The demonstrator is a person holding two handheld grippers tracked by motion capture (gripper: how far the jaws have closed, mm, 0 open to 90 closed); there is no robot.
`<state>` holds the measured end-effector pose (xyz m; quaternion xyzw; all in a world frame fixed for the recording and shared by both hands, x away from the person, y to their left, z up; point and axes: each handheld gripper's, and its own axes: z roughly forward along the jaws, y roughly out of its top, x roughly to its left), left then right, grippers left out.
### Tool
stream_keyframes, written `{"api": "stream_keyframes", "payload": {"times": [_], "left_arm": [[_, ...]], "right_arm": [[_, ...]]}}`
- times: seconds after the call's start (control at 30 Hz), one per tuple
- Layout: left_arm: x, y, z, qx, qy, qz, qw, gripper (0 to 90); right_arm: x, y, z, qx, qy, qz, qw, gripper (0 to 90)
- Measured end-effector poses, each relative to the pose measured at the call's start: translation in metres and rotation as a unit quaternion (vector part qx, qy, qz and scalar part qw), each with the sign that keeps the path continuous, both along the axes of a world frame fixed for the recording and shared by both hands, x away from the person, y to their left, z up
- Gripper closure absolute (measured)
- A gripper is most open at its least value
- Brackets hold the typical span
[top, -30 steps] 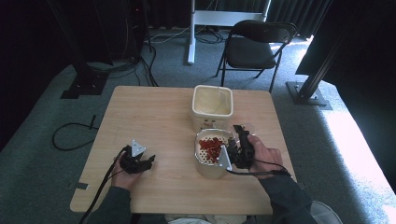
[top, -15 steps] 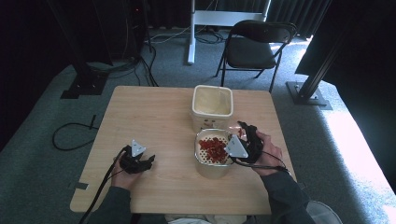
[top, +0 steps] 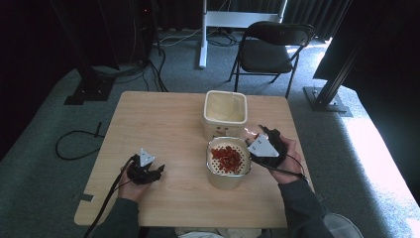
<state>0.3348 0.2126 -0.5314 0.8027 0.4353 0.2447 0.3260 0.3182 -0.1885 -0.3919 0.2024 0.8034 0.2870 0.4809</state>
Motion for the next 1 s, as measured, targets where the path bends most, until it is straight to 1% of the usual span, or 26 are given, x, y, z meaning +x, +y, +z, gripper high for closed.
{"api": "stream_keyframes", "payload": {"times": [0.2, 0.3, 0.47, 0.53, 0.57, 0.67, 0.77, 0.83, 0.93, 0.97, 1.0], "left_arm": [[0.0, -0.001, 0.0, 0.003, 0.0, -0.002, 1.0, 40.2], [0.0, -0.001, 0.0, 0.003, 0.001, -0.002, 1.0, 40.3], [0.0, -0.001, 0.0, 0.003, 0.001, -0.003, 1.0, 40.2], [0.0, -0.001, 0.0, 0.004, 0.001, -0.003, 1.0, 40.3], [0.0, -0.001, 0.0, 0.004, 0.002, -0.002, 1.0, 40.3], [0.0, -0.001, 0.0, 0.004, 0.003, -0.002, 1.0, 40.3], [0.0, -0.001, 0.0, 0.004, 0.003, -0.003, 1.0, 40.3], [0.0, -0.001, 0.0, 0.005, 0.003, -0.003, 1.0, 40.3], [0.0, -0.001, 0.0, 0.005, 0.003, -0.003, 1.0, 40.3], [0.0, -0.001, 0.0, 0.005, 0.003, -0.003, 1.0, 40.2], [0.0, -0.001, 0.0, 0.005, 0.003, -0.003, 1.0, 40.3]], "right_arm": [[0.004, -0.006, 0.001, 0.032, 0.011, -0.002, 0.9994, 35.2], [0.006, -0.01, 0.002, 0.05, 0.018, -0.004, 0.9986, 35.2], [0.008, -0.014, 0.002, 0.077, 0.029, -0.006, 0.9966, 35.3], [0.009, -0.017, 0.003, 0.091, 0.035, -0.004, 0.9952, 35.3], [0.009, -0.018, 0.003, 0.095, 0.037, -0.004, 0.9948, 35.3], [0.01, -0.021, 0.004, 0.114, 0.045, -0.001, 0.9925, 35.3], [0.012, -0.025, 0.005, 0.138, 0.056, 0.001, 0.9889, 35.3], [0.013, -0.027, 0.005, 0.155, 0.065, 0.003, 0.9858, 35.3], [0.015, -0.03, 0.006, 0.173, 0.074, 0.006, 0.9821, 35.4], [0.016, -0.031, 0.006, 0.176, 0.076, 0.007, 0.9815, 35.3], [0.016, -0.032, 0.006, 0.184, 0.081, 0.007, 0.9796, 35.4]]}}
